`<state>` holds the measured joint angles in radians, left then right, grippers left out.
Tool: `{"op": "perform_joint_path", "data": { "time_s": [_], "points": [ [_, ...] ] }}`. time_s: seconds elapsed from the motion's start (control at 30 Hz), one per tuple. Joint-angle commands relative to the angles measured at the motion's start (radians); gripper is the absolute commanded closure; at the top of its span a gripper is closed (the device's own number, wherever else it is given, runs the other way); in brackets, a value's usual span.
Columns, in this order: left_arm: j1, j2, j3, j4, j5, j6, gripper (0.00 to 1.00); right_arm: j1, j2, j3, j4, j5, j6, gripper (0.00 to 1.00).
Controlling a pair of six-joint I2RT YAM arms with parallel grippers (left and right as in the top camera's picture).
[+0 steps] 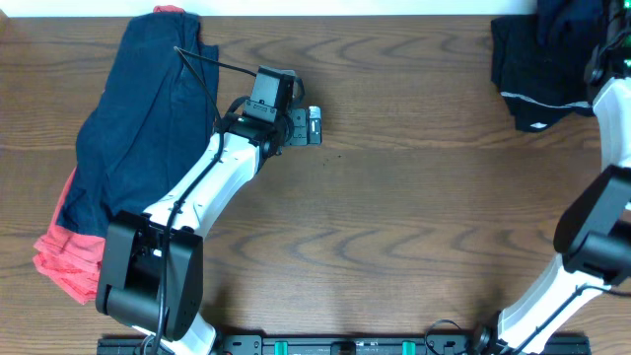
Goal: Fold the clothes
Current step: 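Drag the folded shorts rightward to the top right corner with right gripper, then place the shorts onto the black garment at top right, right gripper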
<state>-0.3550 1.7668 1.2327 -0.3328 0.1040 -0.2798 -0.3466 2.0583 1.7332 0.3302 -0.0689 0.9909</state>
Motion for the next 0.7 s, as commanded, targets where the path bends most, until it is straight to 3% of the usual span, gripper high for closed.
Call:
{"op": "perform_joint_path", "data": {
  "time_s": [0.0,0.23,0.43,0.67],
  "points": [
    [0.005,-0.023,0.02,0.001,-0.012,0.018,0.01,-0.024,0.067,0.028,0.126,-0.041,0.138,0.99],
    [0.005,-0.023,0.02,0.001,-0.013,0.018,0.01,-0.041,0.225,0.029,0.534,-0.067,0.268,0.99],
    [0.005,-0.023,0.02,0.001,-0.013,0.018,0.01,-0.047,0.315,0.029,0.55,-0.123,0.294,0.99],
    [0.005,-0.023,0.02,0.001,-0.013,0.018,0.01,-0.041,0.36,0.029,0.612,-0.192,0.225,0.99]
  ]
}}
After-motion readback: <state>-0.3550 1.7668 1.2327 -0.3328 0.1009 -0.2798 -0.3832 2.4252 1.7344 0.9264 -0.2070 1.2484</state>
